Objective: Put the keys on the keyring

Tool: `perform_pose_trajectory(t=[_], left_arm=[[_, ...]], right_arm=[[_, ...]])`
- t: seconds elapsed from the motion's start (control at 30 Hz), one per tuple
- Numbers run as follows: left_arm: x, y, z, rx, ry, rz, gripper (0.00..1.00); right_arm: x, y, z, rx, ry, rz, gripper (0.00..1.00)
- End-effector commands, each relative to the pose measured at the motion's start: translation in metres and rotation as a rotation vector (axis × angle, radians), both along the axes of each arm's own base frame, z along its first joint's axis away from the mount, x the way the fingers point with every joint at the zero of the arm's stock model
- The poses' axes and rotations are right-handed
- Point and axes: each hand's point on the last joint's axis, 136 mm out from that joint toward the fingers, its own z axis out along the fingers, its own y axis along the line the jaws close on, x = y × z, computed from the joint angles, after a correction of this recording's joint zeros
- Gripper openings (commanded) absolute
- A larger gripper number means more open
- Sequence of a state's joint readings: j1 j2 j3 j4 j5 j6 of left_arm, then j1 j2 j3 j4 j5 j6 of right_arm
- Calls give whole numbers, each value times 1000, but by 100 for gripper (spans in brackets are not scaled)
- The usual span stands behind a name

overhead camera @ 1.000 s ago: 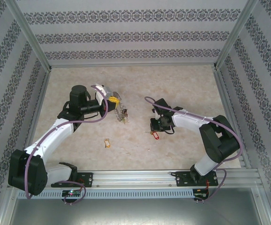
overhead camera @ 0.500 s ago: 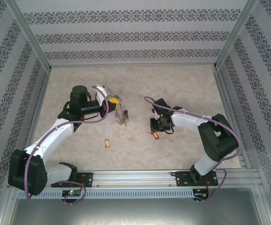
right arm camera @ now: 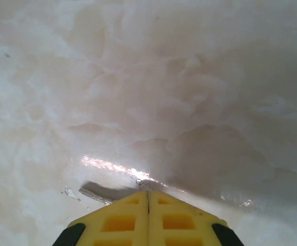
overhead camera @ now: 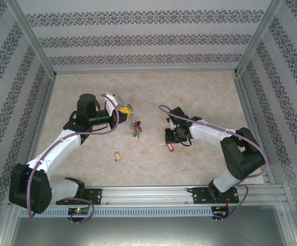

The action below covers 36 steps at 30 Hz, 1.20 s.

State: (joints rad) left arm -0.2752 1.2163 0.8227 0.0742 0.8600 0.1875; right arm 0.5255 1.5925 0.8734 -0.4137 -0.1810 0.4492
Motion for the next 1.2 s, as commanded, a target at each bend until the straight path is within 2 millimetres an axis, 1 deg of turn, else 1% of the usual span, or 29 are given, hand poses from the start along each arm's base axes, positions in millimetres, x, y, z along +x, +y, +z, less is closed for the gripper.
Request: perform_pose_trajectory(t=[0.0, 0.13, 0.2, 0.4, 0.53, 0.63, 0.8, 0.87, 0.93, 0.97, 1.03, 1.07, 1.17], left_arm=[[-6, -7, 15, -11, -66, -46, 0], [-6, -7, 16, -14, -64, -47, 0], [-7, -8, 17, -15, -68, -47, 0], [-7, -8, 17, -10, -70, -47, 0], [-7, -8, 17, -9, -71, -46, 0], [-7, -7, 15, -8, -68, -47, 0], [-7, -8, 15, -7, -71, -46, 0], [-7, -7, 15, -8, -69, -45, 0], [-7, -8, 16, -8, -69, -46, 0], [-7, -7, 16, -7, -72, -45, 0], [-7, -7, 16, -7, -70, -45, 0], [-8, -7, 15, -6, -66, -47, 0], [-10, -8, 16, -11, -68, -58, 0]], right_arm=[[-3, -4, -4, -18, 12, 12, 4], [-2, -5, -14, -34, 30, 5, 5], [-1, -5, -17, -37, 34, 4, 5], [1, -4, -17, -42, 33, 7, 10], [-1, -4, -16, -38, 41, 9, 14], [-4, -4, -16, -37, 51, 11, 14], [-6, -4, -11, -24, 44, 14, 14], [-6, -4, -11, -25, 42, 14, 9], [-5, -4, -10, -28, 37, 12, 8], [-5, -5, -10, -26, 35, 11, 5], [-5, -3, -9, -18, 32, 10, 3], [-5, -3, -7, -15, 28, 10, 0], [-2, -1, 6, 10, -20, 20, 0]])
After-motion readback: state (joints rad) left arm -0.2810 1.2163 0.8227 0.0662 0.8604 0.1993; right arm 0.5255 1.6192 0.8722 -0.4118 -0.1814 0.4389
